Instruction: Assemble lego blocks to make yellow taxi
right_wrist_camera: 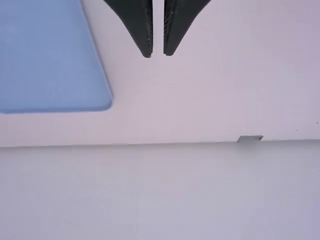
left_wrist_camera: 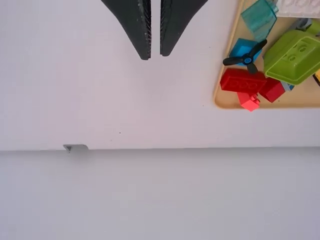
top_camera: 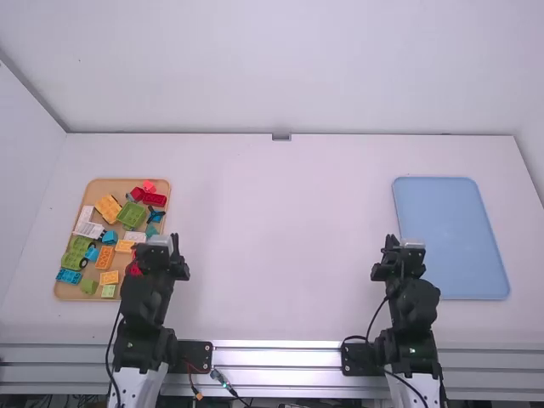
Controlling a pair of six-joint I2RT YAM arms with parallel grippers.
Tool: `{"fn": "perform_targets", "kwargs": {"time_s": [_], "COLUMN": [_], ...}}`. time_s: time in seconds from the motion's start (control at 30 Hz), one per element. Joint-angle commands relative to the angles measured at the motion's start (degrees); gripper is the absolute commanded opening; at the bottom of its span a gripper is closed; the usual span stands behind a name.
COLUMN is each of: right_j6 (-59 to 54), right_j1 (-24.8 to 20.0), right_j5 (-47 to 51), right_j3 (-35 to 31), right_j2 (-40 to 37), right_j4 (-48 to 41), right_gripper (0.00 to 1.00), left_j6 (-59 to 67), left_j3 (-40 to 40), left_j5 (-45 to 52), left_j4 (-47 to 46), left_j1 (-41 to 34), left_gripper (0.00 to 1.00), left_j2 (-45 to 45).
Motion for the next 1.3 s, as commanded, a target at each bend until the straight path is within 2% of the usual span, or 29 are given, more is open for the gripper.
{"fn": "perform_targets", "kwargs": {"time_s": [0.0, 0.33, 0.73, 0.9, 1.0, 1.27], "right_j6": [-0.4, -1.8, -3.8, -4.5, -5.1, -6.3], "right_j1": [0.5, 2.3, 5.1, 6.0, 6.8, 8.3], "right_j5": [0.4, 1.0, 2.1, 2.4, 2.8, 3.4], "right_j3": [4.1, 13.7, 30.3, 35.8, 40.8, 49.8], "right_j2": [2.3, 14.2, 36.7, 43.8, 50.3, 61.9], "right_j4": [-0.2, -2.7, -5.7, -7.0, -8.4, -10.4], "right_gripper": [0.10, 0.23, 0.48, 0.56, 0.64, 0.77], "left_j6": [0.5, 1.3, -0.9, -1.3, -6.0, -12.2], "left_j3": [3.6, 11.1, 24.2, 28.4, 32.4, 41.8], "left_j5": [-0.7, -1.6, -3.5, -4.0, -7.8, -11.0], "left_j4": [-0.1, -1.1, -2.8, -3.2, -4.8, -11.9], "left_j1": [0.2, 0.5, 1.1, 1.3, 1.5, 7.4], "left_gripper": [0.10, 0.23, 0.48, 0.56, 0.64, 0.77], "left_j2": [1.9, 12.7, 32.0, 38.1, 43.8, 55.1]}}
